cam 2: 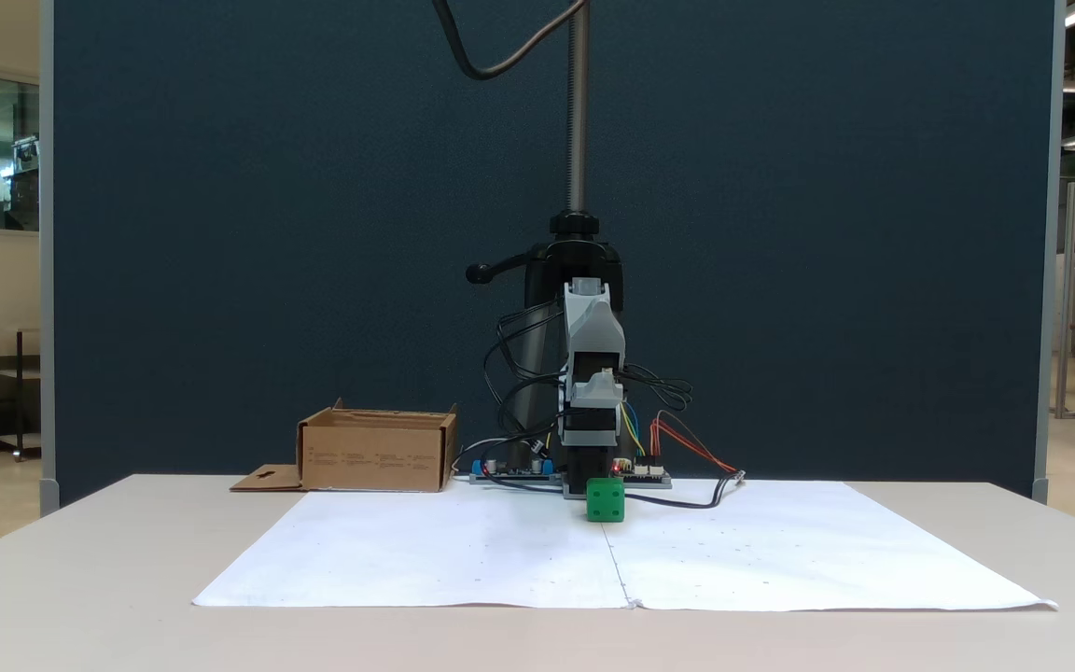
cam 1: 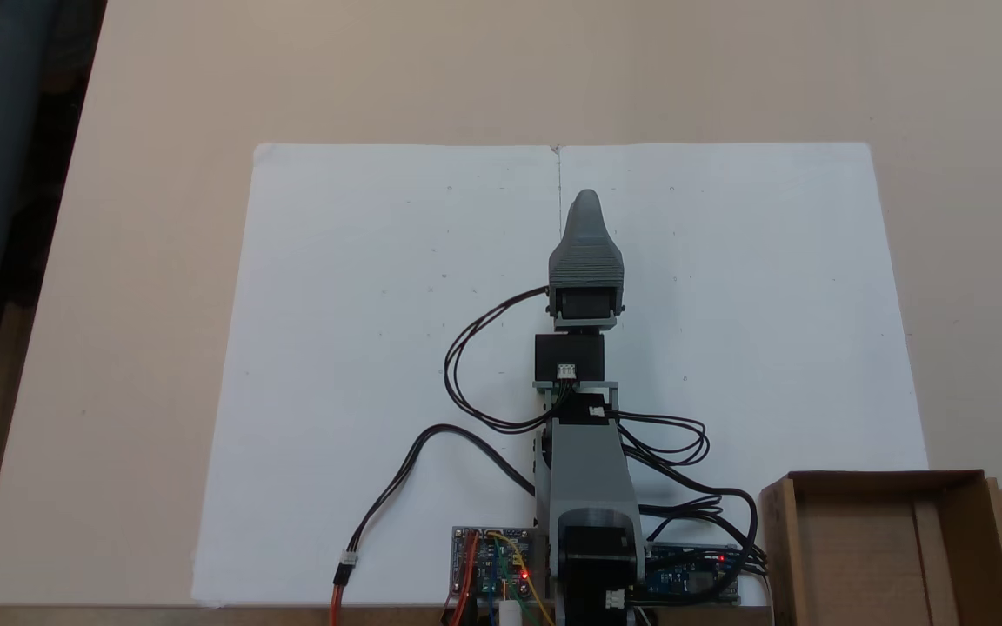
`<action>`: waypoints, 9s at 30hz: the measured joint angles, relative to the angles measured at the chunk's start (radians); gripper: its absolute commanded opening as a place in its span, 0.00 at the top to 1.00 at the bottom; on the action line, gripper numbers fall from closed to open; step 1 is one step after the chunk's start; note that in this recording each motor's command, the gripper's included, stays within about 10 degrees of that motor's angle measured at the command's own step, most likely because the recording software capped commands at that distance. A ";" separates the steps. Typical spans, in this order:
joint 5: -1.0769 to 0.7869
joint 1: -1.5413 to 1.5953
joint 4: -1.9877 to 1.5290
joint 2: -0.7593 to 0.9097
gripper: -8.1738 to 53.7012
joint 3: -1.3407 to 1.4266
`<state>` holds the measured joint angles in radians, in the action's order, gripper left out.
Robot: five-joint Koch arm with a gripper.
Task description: Grasp a green dice and put it in the bin.
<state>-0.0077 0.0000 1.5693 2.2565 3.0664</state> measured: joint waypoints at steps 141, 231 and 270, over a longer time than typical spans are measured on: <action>0.225 0.201 -2.773 0.000 0.15 -1.020; 0.359 0.244 -2.324 -0.264 0.16 -0.678; 0.305 0.186 -2.174 -0.322 0.18 -0.594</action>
<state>0.2976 0.1856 -0.6044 1.9343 2.4728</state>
